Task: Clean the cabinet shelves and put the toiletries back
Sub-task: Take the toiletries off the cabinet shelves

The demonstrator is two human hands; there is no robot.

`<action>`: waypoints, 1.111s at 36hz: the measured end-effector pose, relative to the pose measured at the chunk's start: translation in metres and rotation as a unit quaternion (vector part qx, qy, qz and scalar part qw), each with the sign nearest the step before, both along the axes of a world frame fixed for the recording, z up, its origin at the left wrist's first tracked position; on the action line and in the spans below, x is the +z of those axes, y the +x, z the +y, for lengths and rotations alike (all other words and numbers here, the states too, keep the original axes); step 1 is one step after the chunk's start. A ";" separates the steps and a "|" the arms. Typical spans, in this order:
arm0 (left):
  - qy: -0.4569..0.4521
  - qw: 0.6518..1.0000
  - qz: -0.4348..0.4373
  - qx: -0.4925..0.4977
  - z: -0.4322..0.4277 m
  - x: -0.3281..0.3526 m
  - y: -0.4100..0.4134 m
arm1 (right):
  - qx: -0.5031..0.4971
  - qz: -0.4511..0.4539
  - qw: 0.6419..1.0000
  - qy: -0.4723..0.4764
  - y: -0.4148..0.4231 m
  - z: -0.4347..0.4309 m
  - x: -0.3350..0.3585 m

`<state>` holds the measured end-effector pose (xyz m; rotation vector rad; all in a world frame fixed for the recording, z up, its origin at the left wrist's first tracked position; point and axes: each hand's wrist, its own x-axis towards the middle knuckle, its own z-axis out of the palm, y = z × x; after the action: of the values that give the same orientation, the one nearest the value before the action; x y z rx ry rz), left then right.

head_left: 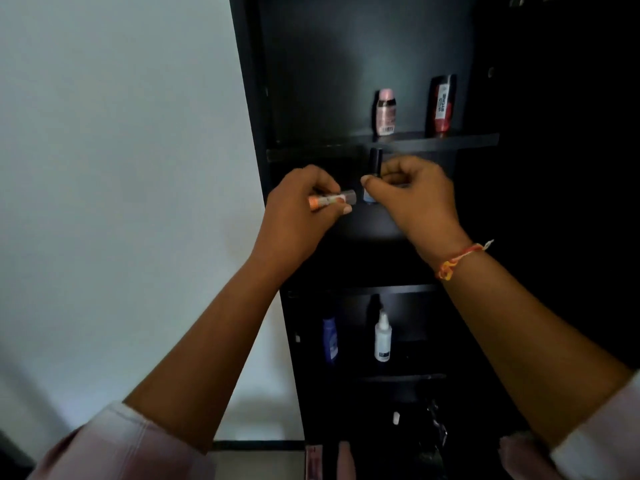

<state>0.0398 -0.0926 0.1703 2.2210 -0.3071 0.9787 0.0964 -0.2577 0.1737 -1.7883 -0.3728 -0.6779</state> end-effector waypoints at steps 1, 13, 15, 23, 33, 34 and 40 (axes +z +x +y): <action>-0.011 1.000 0.023 -0.004 -0.002 -0.014 -0.004 | 0.004 0.014 1.000 0.004 -0.004 -0.001 -0.015; -0.120 0.935 0.332 0.016 -0.011 -0.237 -0.060 | 0.023 0.302 0.949 -0.088 -0.052 -0.017 -0.270; -0.119 0.918 0.377 0.038 -0.011 -0.279 -0.071 | 0.025 0.336 0.934 -0.117 -0.066 -0.021 -0.309; -0.121 0.861 0.480 0.120 0.000 -0.411 -0.100 | 0.042 0.427 0.883 -0.192 -0.093 -0.023 -0.435; -0.146 0.838 0.507 0.140 0.008 -0.498 -0.051 | 0.021 0.453 0.848 -0.274 -0.061 -0.009 -0.518; -0.143 0.836 0.508 0.146 0.008 -0.504 -0.044 | 0.017 0.451 0.849 -0.274 -0.056 -0.008 -0.522; -0.133 0.846 0.499 0.130 0.008 -0.532 -0.010 | 0.014 0.449 0.847 -0.284 -0.031 0.004 -0.552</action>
<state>0.0301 -0.0843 -0.3616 2.2136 0.5805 -0.1201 0.0650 -0.2537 -0.3782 -2.4263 0.0671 0.3899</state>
